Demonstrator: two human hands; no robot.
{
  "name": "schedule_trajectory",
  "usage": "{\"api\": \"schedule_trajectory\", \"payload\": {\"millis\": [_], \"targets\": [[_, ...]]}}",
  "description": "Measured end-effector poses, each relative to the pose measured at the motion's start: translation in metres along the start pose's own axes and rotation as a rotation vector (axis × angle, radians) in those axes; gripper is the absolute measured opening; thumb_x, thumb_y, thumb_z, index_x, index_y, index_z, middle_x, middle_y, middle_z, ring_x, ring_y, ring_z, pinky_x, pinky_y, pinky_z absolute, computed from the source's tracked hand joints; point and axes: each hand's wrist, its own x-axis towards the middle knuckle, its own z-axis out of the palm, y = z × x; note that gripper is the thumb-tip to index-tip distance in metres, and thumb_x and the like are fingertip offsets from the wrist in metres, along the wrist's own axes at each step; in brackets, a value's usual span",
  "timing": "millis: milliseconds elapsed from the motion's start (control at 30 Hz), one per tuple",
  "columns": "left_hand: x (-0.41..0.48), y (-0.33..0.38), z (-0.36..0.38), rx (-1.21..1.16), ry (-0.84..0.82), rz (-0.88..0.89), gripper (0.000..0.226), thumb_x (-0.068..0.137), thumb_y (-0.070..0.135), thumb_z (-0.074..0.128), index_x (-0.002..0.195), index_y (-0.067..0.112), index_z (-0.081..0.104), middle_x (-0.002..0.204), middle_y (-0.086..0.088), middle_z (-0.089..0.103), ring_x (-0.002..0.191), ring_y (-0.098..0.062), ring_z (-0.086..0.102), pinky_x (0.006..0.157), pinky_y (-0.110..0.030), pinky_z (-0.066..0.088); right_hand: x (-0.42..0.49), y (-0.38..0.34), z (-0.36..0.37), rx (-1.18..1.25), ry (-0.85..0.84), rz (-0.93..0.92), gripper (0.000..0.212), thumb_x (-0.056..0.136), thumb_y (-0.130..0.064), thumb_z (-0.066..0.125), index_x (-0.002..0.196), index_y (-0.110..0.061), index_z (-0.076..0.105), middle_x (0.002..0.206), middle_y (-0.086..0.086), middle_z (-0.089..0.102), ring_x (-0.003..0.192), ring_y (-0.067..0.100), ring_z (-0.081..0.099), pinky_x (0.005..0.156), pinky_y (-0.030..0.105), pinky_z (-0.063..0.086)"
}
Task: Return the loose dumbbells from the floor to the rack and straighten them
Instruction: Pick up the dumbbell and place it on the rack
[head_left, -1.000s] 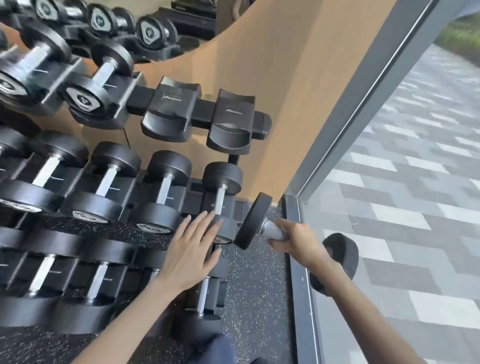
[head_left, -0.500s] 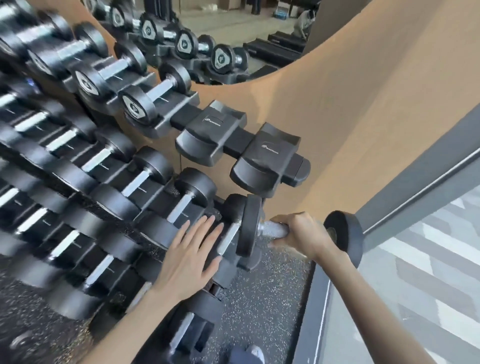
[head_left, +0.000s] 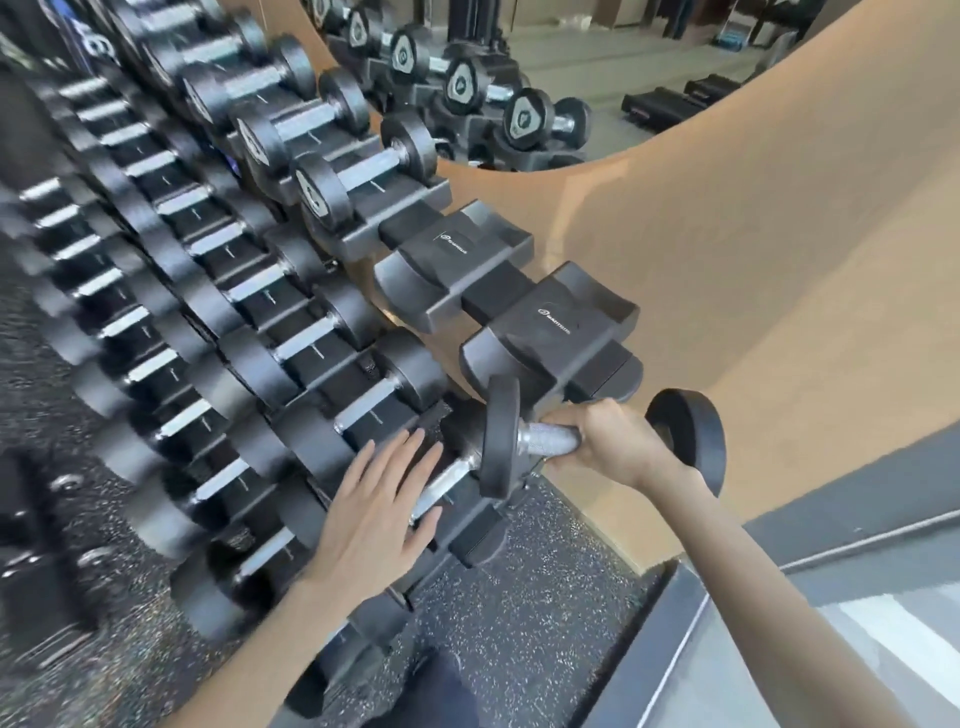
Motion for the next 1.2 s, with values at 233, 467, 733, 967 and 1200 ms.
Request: {"api": "schedule_trajectory", "payload": {"millis": [233, 467, 733, 967, 1200], "targets": [[0.050, 0.003, 0.017, -0.038, 0.053, -0.089, 0.057, 0.096, 0.045, 0.029, 0.142, 0.012, 0.041, 0.145, -0.010, 0.042, 0.135, -0.025, 0.038, 0.113, -0.043, 0.023, 0.051, 0.024, -0.023, -0.041, -0.061, -0.096, 0.037, 0.067, -0.045, 0.075, 0.101, -0.038, 0.062, 0.084, -0.007, 0.065, 0.085, 0.019, 0.058, 0.064, 0.027, 0.036], [0.105, 0.002, 0.036, -0.104, 0.082, -0.193, 0.058, 0.093, 0.045, 0.037, 0.142, 0.013, 0.041, 0.146, -0.008, 0.042, 0.137, -0.023, 0.036, 0.113, -0.044, 0.023, 0.126, 0.048, -0.041, -0.108, -0.157, -0.239, 0.040, 0.067, -0.047, 0.076, 0.103, -0.033, 0.063, 0.083, -0.002, 0.066, 0.073, 0.021, 0.053, 0.060, 0.028, 0.038], [0.140, 0.006, 0.049, -0.103, 0.079, -0.215, 0.059, 0.092, 0.046, 0.040, 0.142, 0.013, 0.041, 0.147, -0.008, 0.041, 0.138, -0.023, 0.033, 0.114, -0.045, 0.023, 0.179, 0.074, -0.054, -0.261, -0.275, -0.429, 0.043, 0.067, -0.056, 0.070, 0.105, -0.038, 0.060, 0.086, -0.004, 0.068, 0.083, 0.020, 0.061, 0.071, 0.031, 0.048], [0.153, 0.016, 0.053, -0.094, 0.097, -0.257, 0.060, 0.093, 0.047, 0.040, 0.142, 0.013, 0.040, 0.147, -0.009, 0.041, 0.138, -0.024, 0.033, 0.113, -0.045, 0.023, 0.204, 0.107, -0.050, -0.218, -0.141, -0.595, 0.045, 0.069, -0.065, 0.063, 0.105, -0.038, 0.062, 0.094, -0.013, 0.068, 0.089, 0.012, 0.061, 0.070, 0.030, 0.045], [0.155, 0.025, 0.059, -0.036, 0.091, -0.322, 0.060, 0.093, 0.047, 0.041, 0.141, 0.011, 0.041, 0.145, -0.011, 0.042, 0.137, -0.025, 0.034, 0.112, -0.046, 0.024, 0.216, 0.123, -0.017, -0.153, 0.339, -0.868, 0.045, 0.076, -0.069, 0.056, 0.080, -0.025, 0.065, 0.061, -0.007, 0.059, 0.056, 0.015, 0.060, 0.051, 0.028, 0.048]]}}
